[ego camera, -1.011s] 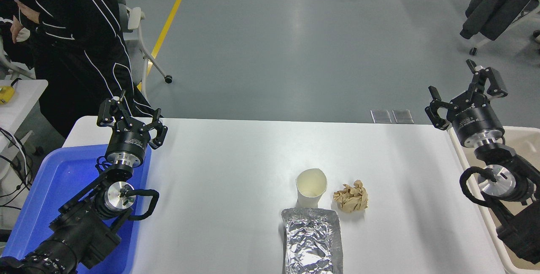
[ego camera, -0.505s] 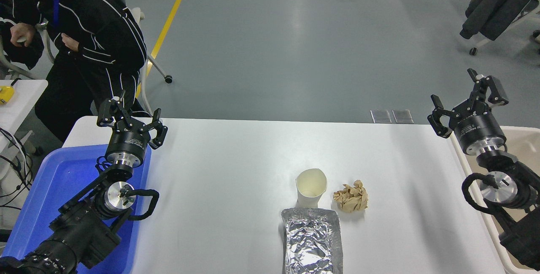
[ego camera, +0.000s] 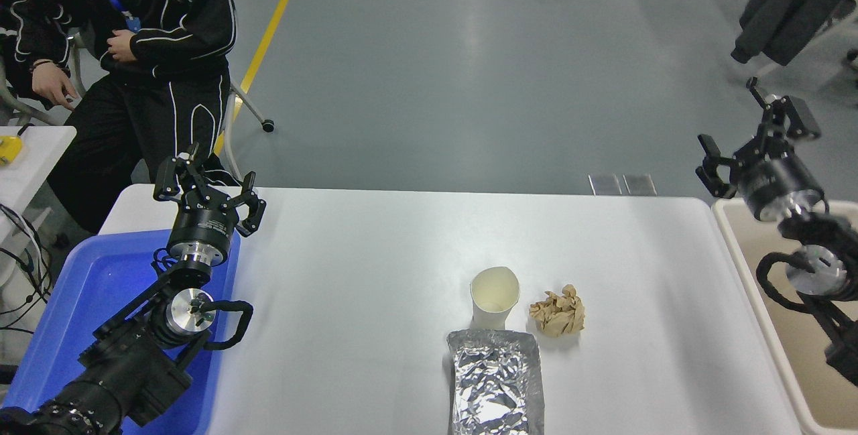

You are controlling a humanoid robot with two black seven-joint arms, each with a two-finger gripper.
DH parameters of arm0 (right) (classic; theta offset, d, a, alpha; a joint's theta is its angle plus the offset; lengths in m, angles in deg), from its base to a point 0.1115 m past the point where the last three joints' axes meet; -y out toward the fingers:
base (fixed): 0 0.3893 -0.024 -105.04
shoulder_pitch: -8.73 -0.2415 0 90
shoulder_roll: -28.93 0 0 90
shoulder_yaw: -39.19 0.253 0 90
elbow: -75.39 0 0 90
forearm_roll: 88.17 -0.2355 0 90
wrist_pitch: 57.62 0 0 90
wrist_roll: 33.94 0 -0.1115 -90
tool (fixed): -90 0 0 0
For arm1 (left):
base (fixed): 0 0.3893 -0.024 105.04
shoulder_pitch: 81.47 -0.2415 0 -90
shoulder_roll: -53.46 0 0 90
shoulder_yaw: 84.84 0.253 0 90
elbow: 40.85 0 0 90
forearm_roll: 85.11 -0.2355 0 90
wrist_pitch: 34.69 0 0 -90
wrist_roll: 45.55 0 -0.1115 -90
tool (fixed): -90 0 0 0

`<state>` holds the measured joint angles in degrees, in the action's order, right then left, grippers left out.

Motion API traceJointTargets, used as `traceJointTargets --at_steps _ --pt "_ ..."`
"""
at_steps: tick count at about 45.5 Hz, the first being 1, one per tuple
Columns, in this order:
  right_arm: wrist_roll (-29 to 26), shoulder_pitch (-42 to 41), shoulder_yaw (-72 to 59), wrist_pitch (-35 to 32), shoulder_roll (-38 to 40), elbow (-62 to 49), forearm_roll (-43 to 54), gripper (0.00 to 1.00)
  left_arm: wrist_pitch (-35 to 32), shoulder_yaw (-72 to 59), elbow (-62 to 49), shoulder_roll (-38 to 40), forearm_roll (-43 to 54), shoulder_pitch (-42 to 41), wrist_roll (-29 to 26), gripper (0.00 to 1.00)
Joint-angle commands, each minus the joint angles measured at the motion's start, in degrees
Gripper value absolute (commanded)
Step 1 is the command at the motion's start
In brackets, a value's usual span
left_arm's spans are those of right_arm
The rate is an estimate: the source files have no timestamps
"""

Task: Dispose of the paper cup in the dustbin

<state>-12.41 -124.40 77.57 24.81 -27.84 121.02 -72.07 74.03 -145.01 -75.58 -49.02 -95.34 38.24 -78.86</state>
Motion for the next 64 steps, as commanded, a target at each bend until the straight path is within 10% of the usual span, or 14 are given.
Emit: traceJointTargets --at_steps 1,31,64 --pt "-0.08 -20.04 -33.42 0.28 2.89 -2.38 0.25 0.99 0.00 -0.03 0.02 0.00 0.04 0.00 0.00 1.00" --pt "0.09 -47.30 -72.12 -2.89 -17.14 -2.03 8.24 0.99 0.00 -0.03 -0.07 0.09 0.04 0.00 0.00 1.00" --pt "0.18 -38.53 -84.08 -3.33 -33.23 -9.24 25.48 0.99 0.00 -0.03 -0.07 0.00 0.04 0.00 0.00 1.00"
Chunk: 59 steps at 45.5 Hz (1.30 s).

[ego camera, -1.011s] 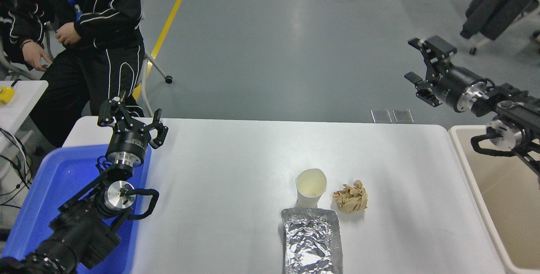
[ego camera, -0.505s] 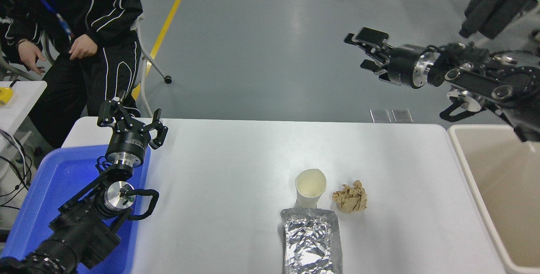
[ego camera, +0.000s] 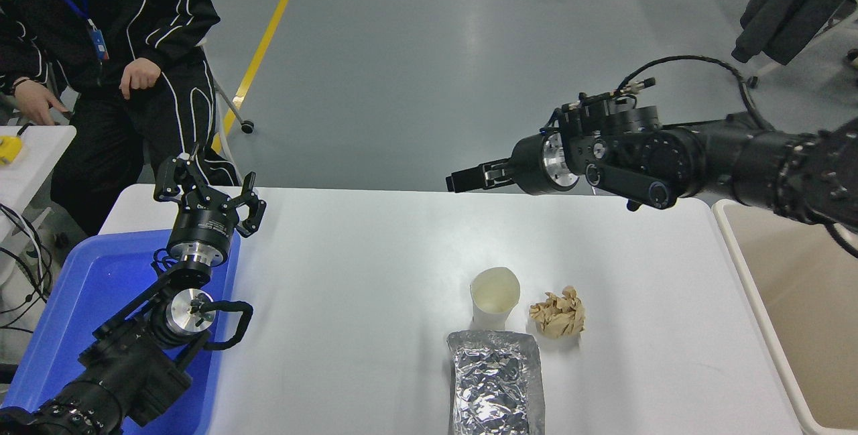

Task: Dispose of the paper cup in the dustbin

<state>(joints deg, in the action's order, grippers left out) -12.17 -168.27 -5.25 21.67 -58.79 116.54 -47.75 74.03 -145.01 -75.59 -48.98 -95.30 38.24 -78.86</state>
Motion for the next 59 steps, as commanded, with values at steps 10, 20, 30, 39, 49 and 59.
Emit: traceJointTargets --at_steps 10,20,30,39,49,59 --pt "0.29 8.95 -2.14 -0.27 -2.28 -6.08 2.56 0.99 0.00 -0.04 0.03 -0.04 0.00 0.00 0.00 1.00" --pt "0.99 8.51 -2.14 -0.27 -2.02 -2.39 7.13 0.99 0.00 -0.04 0.03 -0.04 0.00 0.00 0.00 1.00" --pt "3.36 8.34 -2.32 -0.27 -1.93 -2.04 9.85 0.99 0.00 -0.04 0.03 0.05 -0.09 0.00 0.00 1.00" --pt "7.58 7.11 -2.23 -0.44 -0.79 -1.07 12.14 0.99 0.00 0.05 -0.06 -0.04 0.00 0.00 0.00 1.00" --pt "7.93 7.19 -2.23 -0.62 -0.43 -0.72 12.32 0.99 0.00 -0.04 0.03 -0.04 0.00 0.00 0.00 1.00" --pt "7.93 10.36 -2.32 -0.18 -0.43 -3.97 12.58 0.99 0.00 -0.04 -0.06 -0.04 0.00 0.00 0.00 1.00"
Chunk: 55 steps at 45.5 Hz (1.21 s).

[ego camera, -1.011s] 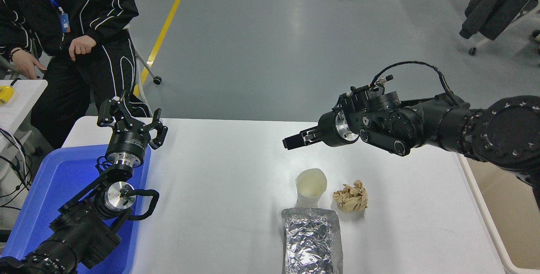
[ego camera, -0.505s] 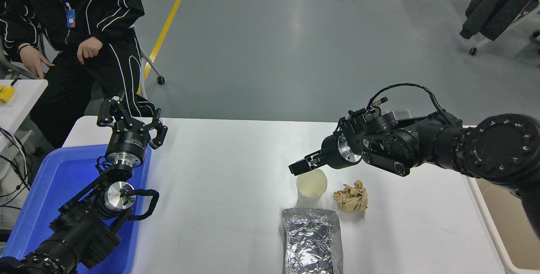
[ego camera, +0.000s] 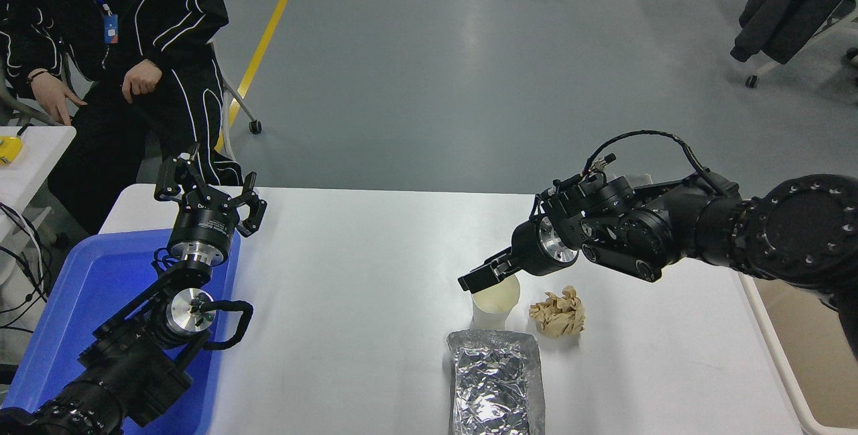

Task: Dispose of the paper cup in the dustbin

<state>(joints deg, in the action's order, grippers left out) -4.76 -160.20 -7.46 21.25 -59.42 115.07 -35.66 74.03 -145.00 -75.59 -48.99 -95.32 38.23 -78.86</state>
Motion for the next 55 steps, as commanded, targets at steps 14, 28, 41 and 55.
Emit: traceJointTargets --at_steps 14,28,41,55 --pt "0.52 4.31 -0.10 0.77 1.95 -5.66 0.58 0.99 0.00 -0.04 0.03 -0.03 -0.07 0.00 0.00 1.00" --pt "1.05 6.33 -0.19 1.12 2.13 -7.16 0.58 0.99 0.00 -0.04 0.03 0.05 0.02 0.00 0.00 1.00" --pt "2.63 7.21 -0.28 4.54 2.04 -7.16 0.58 0.84 0.00 0.05 0.03 -0.03 0.02 0.00 0.00 1.00" --pt "2.55 7.29 -0.37 5.25 2.04 -7.16 0.50 0.28 0.00 -0.04 0.03 -0.03 0.02 0.00 0.00 1.00"
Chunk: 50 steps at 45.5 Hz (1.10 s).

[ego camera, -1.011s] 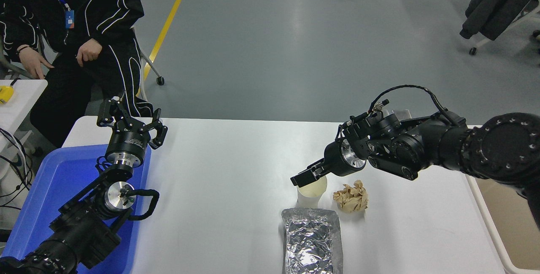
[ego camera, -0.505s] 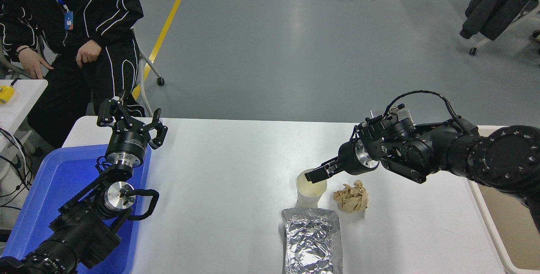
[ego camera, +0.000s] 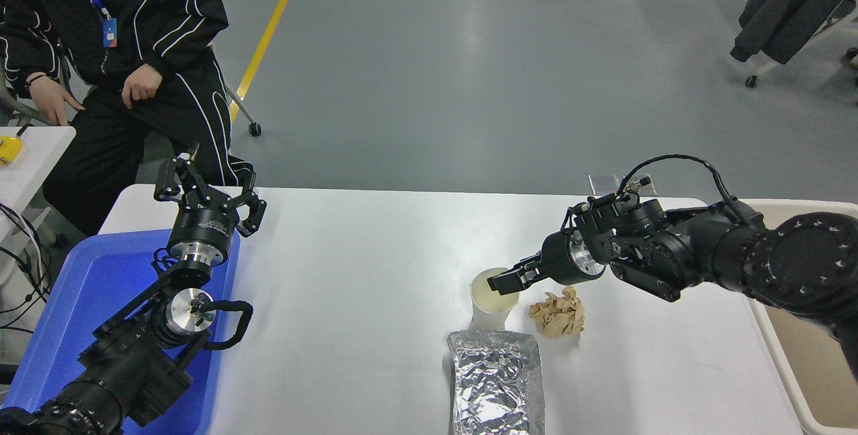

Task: Dispose of the paper cup in the dustbin

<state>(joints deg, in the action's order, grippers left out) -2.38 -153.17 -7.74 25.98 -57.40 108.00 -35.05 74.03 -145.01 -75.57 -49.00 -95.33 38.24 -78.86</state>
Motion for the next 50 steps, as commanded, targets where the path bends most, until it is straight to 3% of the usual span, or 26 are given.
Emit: traceJointTargets --at_steps 1,7,35,50 --pt "0.17 0.26 -0.09 0.52 0.02 -0.18 -0.12 0.26 0.00 0.05 -0.08 -0.02 0.02 0.00 0.00 1.00" --pt "0.25 0.87 -0.09 0.60 0.02 -0.09 -0.12 0.00 0.00 -0.04 0.00 -0.02 0.02 0.00 0.00 1.00" --pt "2.63 -0.97 1.58 1.13 0.11 -0.18 -0.82 0.00 0.00 0.05 0.00 -0.02 0.02 0.00 0.00 1.00" --pt "2.63 -4.22 16.43 0.34 4.94 -4.74 -3.37 0.00 0.00 -0.04 -0.08 -0.02 0.02 0.00 0.00 1.00"
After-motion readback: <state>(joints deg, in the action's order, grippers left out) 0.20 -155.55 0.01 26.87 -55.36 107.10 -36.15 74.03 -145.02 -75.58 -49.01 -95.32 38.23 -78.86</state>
